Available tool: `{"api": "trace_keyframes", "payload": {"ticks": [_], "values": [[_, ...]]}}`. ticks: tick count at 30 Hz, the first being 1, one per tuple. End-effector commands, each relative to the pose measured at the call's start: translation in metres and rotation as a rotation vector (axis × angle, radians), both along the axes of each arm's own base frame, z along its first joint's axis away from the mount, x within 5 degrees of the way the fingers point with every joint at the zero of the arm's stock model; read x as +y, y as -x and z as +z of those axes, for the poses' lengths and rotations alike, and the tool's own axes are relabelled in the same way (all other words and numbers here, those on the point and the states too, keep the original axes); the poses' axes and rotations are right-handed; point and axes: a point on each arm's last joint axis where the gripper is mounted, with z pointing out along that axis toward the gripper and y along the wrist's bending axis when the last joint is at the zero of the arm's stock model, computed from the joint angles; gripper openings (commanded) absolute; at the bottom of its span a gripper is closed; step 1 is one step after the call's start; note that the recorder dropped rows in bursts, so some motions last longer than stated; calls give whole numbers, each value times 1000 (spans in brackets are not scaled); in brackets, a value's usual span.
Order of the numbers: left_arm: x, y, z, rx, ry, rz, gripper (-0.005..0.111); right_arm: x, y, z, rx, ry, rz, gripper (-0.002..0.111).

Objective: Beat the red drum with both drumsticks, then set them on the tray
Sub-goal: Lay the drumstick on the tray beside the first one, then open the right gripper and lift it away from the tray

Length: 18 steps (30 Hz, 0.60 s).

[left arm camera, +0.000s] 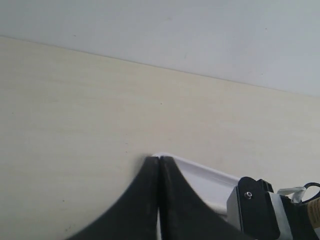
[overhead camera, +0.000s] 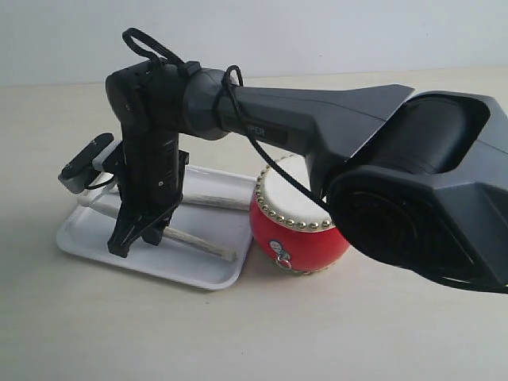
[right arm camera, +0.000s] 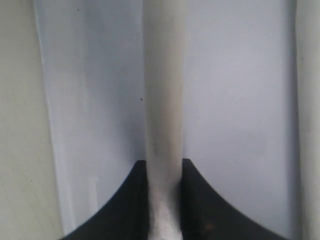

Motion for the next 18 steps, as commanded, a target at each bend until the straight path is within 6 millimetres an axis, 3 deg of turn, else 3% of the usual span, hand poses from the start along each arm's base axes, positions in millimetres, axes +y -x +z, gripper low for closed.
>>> {"api": "trace_keyframes", "payload": {"ticks": [1, 13, 18], "values": [[-1, 1, 2, -13, 10, 1, 0, 1, 0, 5, -12, -3, 3, 0], [-1, 1, 2, -15, 7, -1, 0, 0, -1, 5, -26, 9, 8, 1], [-1, 1, 2, -15, 7, -1, 0, 0, -1, 5, -26, 9, 8, 16]]}}
